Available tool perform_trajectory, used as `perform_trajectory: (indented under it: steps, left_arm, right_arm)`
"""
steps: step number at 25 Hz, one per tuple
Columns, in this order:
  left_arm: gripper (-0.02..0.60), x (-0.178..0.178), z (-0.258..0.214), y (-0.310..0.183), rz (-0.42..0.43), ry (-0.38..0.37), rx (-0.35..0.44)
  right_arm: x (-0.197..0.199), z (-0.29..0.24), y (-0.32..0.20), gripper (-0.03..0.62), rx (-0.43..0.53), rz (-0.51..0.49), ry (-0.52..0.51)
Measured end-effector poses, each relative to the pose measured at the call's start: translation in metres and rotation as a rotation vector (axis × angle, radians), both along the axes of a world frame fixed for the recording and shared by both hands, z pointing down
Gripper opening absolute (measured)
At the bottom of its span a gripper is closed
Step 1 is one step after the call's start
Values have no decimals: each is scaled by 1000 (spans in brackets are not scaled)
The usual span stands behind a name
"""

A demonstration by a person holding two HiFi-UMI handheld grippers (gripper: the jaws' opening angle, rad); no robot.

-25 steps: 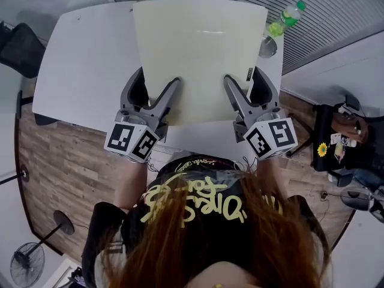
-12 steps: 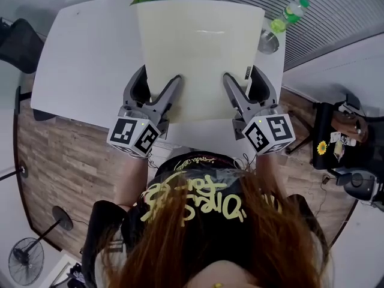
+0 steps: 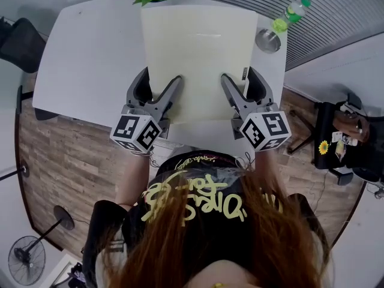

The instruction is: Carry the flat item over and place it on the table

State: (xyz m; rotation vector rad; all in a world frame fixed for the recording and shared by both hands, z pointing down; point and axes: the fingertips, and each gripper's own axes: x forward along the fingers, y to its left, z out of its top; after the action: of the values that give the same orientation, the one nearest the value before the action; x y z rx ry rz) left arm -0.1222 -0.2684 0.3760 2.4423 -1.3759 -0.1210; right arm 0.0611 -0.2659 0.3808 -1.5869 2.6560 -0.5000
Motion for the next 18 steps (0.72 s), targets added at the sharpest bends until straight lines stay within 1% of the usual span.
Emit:
perform_trajectory:
  steps: [18]
  left_arm:
    - [382,-6,29,-5,-3,-19,-68]
  right_arm:
    - [-7,32,-7,314,-102,-5,6]
